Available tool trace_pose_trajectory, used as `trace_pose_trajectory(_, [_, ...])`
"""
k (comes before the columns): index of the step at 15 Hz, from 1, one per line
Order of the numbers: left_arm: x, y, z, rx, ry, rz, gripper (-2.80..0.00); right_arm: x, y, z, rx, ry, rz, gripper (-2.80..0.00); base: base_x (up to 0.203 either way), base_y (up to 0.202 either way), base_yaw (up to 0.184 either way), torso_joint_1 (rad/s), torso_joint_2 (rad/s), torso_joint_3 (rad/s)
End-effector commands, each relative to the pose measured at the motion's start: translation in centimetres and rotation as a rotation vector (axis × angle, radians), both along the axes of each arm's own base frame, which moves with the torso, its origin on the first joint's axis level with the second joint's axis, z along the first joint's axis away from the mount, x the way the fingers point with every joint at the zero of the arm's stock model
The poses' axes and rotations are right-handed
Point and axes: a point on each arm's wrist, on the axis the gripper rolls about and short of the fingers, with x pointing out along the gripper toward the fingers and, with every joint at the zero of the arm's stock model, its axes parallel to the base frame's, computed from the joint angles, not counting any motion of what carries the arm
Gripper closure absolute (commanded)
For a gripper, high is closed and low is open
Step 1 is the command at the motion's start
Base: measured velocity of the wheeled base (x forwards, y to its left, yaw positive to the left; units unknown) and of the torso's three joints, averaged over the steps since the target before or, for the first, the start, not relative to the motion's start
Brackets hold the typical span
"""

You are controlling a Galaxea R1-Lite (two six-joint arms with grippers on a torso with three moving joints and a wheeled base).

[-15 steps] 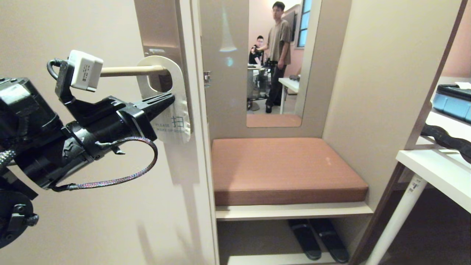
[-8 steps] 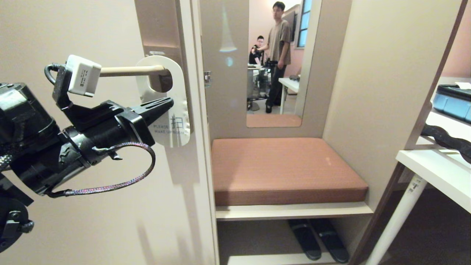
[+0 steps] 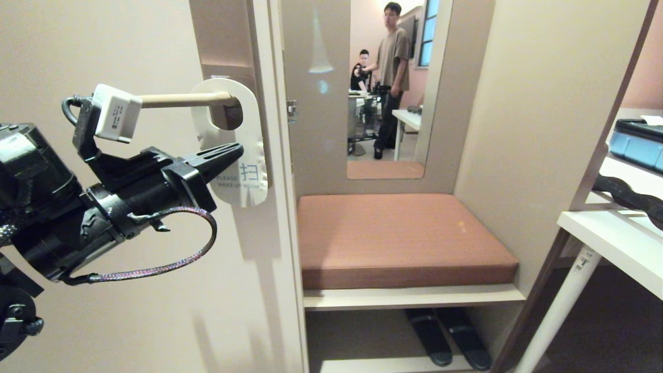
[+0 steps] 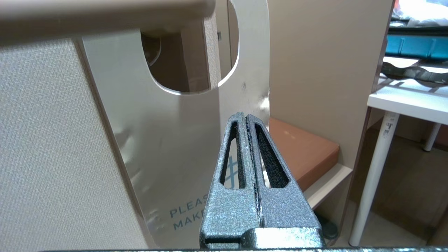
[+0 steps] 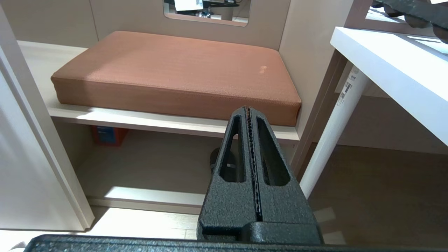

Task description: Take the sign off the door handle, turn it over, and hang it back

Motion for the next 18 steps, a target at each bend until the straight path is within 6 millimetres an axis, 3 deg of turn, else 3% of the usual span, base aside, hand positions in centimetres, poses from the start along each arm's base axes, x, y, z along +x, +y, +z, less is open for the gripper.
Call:
trace_pose_trajectory(1, [-0.5, 0.1, 0.0, -0.001, -0.003, -0.003, 0.0, 0.0, 0.0, 0.0, -0.001, 0.0, 0.0, 0.0, 0.0, 0.0, 0.0, 0.0, 0.0, 0.0])
trace_pose_trajectory(5, [-2.4, 1.0, -0.9, 0.007, 0.016, 0.004, 0.0, 0.0, 0.0, 0.0, -0.001, 0.0, 0.0, 0.0, 0.0, 0.0, 0.0, 0.0, 0.0, 0.0])
trace_pose_trajectory(13, [-7.3, 4.9, -2.6, 0.013, 0.027, 0.133, 0.0, 0.0, 0.0, 0.0, -0.001, 0.0, 0.001, 0.0, 0.0, 0.0, 0.0, 0.0, 0.0, 0.0])
trace_pose_trajectory(18, [-7.8, 5.4, -2.3, 0.015, -0.006, 0.227, 0.0, 0.0, 0.0, 0.0, -0.001, 0.0, 0.001, 0.0, 0.0, 0.0, 0.0, 0.0, 0.0, 0.0])
